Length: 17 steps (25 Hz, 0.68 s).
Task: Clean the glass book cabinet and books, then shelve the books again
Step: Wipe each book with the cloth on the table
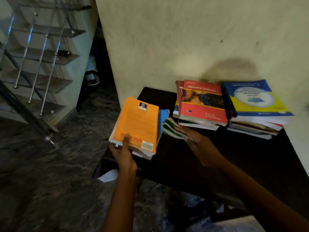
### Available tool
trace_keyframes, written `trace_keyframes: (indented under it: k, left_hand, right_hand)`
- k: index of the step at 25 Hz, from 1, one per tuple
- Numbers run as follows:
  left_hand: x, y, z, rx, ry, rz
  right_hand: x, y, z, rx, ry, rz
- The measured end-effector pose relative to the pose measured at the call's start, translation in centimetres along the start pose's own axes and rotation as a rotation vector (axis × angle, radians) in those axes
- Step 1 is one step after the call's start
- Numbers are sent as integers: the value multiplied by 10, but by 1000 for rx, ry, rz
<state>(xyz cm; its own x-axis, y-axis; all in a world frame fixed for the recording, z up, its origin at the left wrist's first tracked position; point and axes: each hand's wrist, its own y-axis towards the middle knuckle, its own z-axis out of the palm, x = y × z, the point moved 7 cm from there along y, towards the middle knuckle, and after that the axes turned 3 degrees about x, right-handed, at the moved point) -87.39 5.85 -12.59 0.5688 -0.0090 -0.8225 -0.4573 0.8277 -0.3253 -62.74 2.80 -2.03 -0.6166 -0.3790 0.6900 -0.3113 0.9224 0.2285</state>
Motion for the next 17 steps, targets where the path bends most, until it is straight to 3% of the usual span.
trace_keyframes:
  k: [5,10,14,17]
  left_hand:
    - [-44,-85,18,41,178,257]
    - [-61,-200,71,233,733,647]
    - [3,-287,134,386,874,849]
    - [70,-343,180,671,885,1056]
  right_hand:
    - [-9,-48,-57,-97,132,-16]
    - [-27,-123,-117,-185,121,-15]
    - [-54,-200,-171,-326,149,38]
    - [-70,-250,-210,-409,84,123]
